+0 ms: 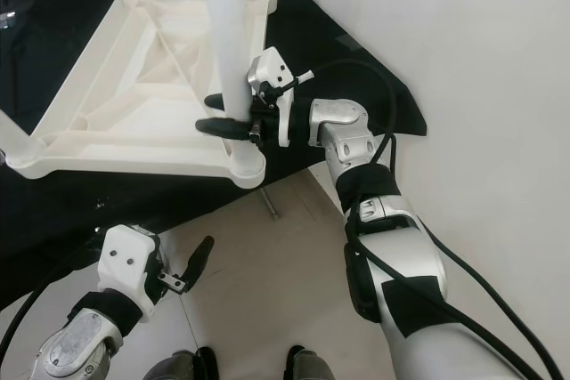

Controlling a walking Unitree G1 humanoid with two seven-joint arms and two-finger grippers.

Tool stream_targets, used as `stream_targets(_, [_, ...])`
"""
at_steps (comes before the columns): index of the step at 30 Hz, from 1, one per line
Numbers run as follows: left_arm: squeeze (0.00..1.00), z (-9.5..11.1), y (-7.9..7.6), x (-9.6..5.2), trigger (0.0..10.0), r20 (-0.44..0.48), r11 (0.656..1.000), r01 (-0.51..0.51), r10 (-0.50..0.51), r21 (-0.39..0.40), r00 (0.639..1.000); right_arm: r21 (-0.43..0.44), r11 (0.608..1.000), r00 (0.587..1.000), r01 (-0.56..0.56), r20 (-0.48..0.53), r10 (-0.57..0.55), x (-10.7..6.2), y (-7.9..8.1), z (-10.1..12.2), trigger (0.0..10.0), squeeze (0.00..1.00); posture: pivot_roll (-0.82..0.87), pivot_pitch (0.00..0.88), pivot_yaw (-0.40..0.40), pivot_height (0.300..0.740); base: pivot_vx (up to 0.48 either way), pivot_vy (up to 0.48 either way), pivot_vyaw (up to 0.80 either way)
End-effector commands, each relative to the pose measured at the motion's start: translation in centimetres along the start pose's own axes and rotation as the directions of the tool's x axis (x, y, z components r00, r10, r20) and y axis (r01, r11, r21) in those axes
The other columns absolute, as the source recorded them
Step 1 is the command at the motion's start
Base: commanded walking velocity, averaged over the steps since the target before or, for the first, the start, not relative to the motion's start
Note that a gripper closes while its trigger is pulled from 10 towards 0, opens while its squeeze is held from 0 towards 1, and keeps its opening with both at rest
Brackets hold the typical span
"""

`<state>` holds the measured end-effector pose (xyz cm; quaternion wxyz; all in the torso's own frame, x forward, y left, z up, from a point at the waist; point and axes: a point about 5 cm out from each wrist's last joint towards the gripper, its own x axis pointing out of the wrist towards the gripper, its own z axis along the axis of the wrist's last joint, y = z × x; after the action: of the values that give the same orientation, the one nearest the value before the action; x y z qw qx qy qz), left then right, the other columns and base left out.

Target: Building children table

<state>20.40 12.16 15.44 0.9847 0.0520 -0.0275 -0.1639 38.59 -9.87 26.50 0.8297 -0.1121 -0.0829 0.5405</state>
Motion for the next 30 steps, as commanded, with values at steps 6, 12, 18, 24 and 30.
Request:
stream_targets(6, [0.00, -1.0, 0.6, 0.3, 10.0, -0.043, 1.000, -0.007, 0.007, 0.007, 0.999, -0.016, 0.757, 0.736, 0.653, -0.221, -0.640, -2.1, 4.5, -5.2, 0.0, 0.00, 0.06, 0.230, -0.033, 0.740, 0.000, 0.000, 0.00])
stream_targets(12, [0.00, -1.2, 0.9, 1.0, 10.0, -0.039, 1.000, -0.012, 0.013, 0.023, 0.999, 0.002, 0.683, 0.667, 0.731, -0.218, -0.713, -0.4, 7.8, -5.4, 0.0, 0.00, 0.05, 0.198, -0.021, 0.740, 0.000, 0.000, 0.00])
stream_targets(18, [0.00, -1.5, 1.2, 1.6, 10.0, -0.037, 0.999, -0.030, 0.031, 0.029, 0.999, -0.007, 0.747, 0.737, 0.665, -0.156, -0.657, 2.1, 6.8, -4.4, 10.0, 0.00, 0.05, 0.178, -0.038, 0.740, 0.000, 0.000, 0.00])
stream_targets(24, [0.00, -1.4, 1.2, 1.7, 10.0, -0.034, 0.999, -0.025, 0.026, 0.028, 0.999, 0.061, 0.830, 0.832, 0.554, -0.059, -0.551, 1.7, 5.8, -2.5, 10.0, 1.00, 0.05, 0.186, -0.034, 0.740, 0.000, 0.000, 0.00])
stream_targets(30, [0.00, -1.1, 0.7, 1.4, 10.0, -0.028, 1.000, -0.018, 0.018, 0.021, 0.999, 0.046, 0.950, 0.951, 0.310, 0.002, -0.310, -0.3, 4.1, -1.2, 10.0, 1.00, 0.05, 0.217, -0.039, 0.740, 0.000, 0.000, 0.00])
